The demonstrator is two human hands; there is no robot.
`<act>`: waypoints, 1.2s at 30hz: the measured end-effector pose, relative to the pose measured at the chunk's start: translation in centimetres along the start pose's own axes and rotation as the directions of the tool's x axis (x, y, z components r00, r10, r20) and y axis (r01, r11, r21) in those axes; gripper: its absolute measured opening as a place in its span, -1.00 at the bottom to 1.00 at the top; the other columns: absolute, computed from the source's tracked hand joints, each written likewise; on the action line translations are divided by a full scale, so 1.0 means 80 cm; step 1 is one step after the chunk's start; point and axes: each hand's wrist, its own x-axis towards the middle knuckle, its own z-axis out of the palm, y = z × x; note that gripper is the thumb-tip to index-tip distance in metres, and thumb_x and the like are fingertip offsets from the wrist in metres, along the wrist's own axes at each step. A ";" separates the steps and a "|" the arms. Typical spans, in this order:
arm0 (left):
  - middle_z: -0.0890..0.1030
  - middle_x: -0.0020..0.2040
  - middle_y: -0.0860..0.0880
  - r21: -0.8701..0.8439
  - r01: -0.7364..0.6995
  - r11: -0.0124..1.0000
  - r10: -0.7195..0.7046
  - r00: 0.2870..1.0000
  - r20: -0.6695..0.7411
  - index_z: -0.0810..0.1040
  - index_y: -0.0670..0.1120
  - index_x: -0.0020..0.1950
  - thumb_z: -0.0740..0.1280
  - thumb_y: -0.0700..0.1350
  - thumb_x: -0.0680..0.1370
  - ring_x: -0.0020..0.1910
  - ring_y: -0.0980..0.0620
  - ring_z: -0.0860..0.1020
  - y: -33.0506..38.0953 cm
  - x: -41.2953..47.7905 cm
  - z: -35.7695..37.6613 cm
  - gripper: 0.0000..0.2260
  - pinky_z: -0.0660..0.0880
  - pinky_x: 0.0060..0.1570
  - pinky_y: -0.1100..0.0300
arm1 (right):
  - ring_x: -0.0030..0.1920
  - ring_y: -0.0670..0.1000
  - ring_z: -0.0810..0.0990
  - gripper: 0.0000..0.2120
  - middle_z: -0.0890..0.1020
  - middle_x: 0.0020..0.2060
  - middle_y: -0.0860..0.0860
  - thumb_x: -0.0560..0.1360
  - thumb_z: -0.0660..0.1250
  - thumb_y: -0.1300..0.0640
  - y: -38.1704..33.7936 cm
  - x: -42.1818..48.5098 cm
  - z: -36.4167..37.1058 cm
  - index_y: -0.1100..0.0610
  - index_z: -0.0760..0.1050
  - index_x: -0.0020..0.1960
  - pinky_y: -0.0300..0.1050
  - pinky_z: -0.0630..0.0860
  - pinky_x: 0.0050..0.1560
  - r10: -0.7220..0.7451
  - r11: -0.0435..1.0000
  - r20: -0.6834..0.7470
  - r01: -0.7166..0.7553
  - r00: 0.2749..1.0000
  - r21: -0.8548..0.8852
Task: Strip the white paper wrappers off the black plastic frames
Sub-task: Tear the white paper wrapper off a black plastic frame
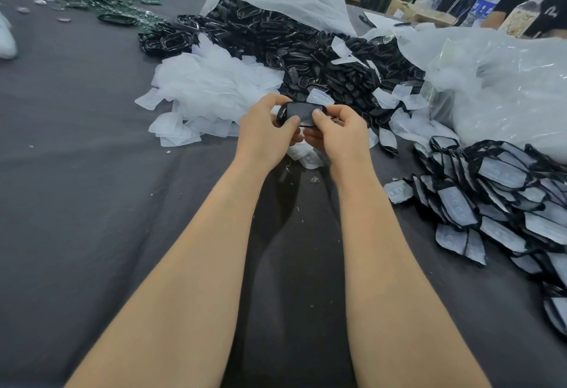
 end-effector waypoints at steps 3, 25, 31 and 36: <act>0.65 -0.11 -0.14 0.009 0.010 1.000 -0.009 1.000 -0.027 0.43 0.00 0.05 0.30 -0.27 0.56 -0.24 0.00 0.65 0.000 0.001 -0.001 -0.82 0.61 -0.04 0.08 | -0.23 0.08 0.67 -0.87 0.64 -0.15 0.21 0.53 0.30 0.31 -0.001 -0.002 0.002 0.23 0.44 0.08 -0.10 0.63 -0.15 -0.017 0.996 0.070 0.023 0.997 -0.087; 0.65 -0.12 -0.20 0.037 -0.012 0.999 0.014 0.998 -0.063 0.45 0.07 -0.09 0.28 -0.16 0.57 -0.14 -0.19 0.64 0.002 0.000 0.000 -0.87 0.59 0.00 -0.10 | -0.15 0.22 0.69 -0.88 0.67 -0.13 0.25 0.56 0.24 0.25 0.004 0.001 0.004 0.05 0.41 -0.10 0.14 0.63 -0.04 -0.101 0.974 0.054 0.109 0.993 -0.198; 0.60 -0.30 -0.09 -0.005 0.006 1.000 -0.007 0.997 -0.074 0.45 -0.03 -0.02 0.24 -0.20 0.60 -0.36 0.05 0.64 -0.003 0.003 -0.003 -0.93 0.60 -0.24 0.18 | -0.22 0.06 0.69 -0.87 0.66 -0.17 0.13 0.55 0.30 0.18 0.005 0.003 0.003 0.21 0.50 0.06 -0.06 0.64 -0.10 -0.064 0.974 0.043 0.072 0.997 -0.213; 0.58 -0.35 -0.08 -0.021 0.002 1.000 -0.003 0.999 -0.054 0.44 -0.06 -0.01 0.23 -0.22 0.60 -0.46 0.13 0.58 -0.003 0.001 0.000 -0.94 0.56 -0.31 0.28 | -0.33 -0.10 0.62 -0.92 0.63 -0.19 0.08 0.55 0.30 0.24 0.006 0.005 0.002 0.24 0.51 0.01 -0.16 0.61 -0.12 -0.106 0.969 -0.009 0.101 0.994 -0.225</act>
